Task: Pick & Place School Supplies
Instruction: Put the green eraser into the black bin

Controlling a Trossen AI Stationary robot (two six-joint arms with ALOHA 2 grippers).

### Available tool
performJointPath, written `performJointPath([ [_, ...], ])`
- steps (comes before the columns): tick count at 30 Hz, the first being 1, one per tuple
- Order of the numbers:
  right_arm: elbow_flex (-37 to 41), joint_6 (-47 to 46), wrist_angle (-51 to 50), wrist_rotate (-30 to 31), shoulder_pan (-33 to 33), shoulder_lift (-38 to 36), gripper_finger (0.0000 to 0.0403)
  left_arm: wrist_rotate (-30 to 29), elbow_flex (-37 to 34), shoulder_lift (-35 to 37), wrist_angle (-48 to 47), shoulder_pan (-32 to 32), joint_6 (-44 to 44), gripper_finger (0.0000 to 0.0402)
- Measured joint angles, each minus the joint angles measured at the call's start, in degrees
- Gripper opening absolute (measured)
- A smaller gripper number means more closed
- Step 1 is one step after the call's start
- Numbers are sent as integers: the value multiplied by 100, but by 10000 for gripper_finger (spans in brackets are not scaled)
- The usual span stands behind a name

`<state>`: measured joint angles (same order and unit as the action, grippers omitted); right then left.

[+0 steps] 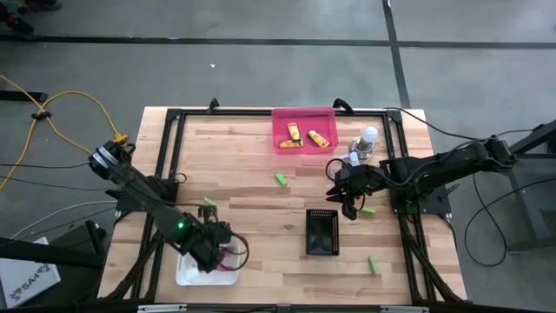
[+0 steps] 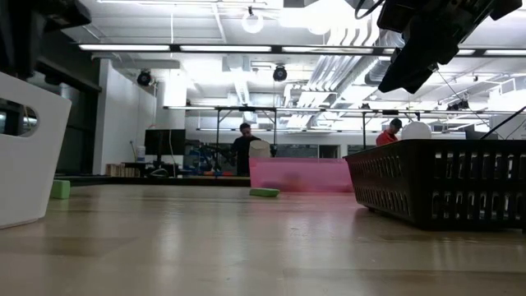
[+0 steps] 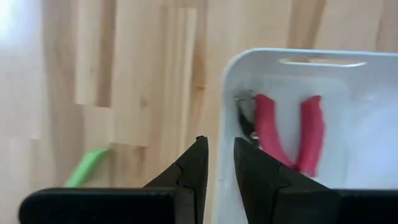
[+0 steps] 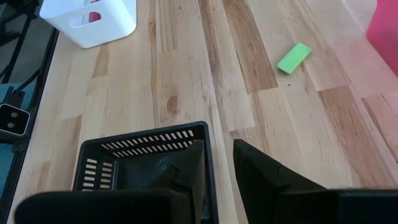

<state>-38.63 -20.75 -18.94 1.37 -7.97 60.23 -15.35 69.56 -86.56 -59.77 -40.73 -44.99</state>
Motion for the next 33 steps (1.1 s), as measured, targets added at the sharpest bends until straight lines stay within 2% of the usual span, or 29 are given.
performJointPath([
  [5, 0, 0, 20, 0, 0, 0, 74, 0, 0, 136, -438, 292, 662, 72],
  [13, 0, 0, 41, 0, 0, 0, 74, -321, -91, 389, -1032, 697, 833, 72],
  [25, 0, 0, 39, -2, 0, 0, 74, -649, -1394, 1444, -368, 740, 734, 72],
  [33, 0, 0, 39, -1, -2, 0, 74, -472, -2177, 2233, 93, 1201, 1401, 72],
])
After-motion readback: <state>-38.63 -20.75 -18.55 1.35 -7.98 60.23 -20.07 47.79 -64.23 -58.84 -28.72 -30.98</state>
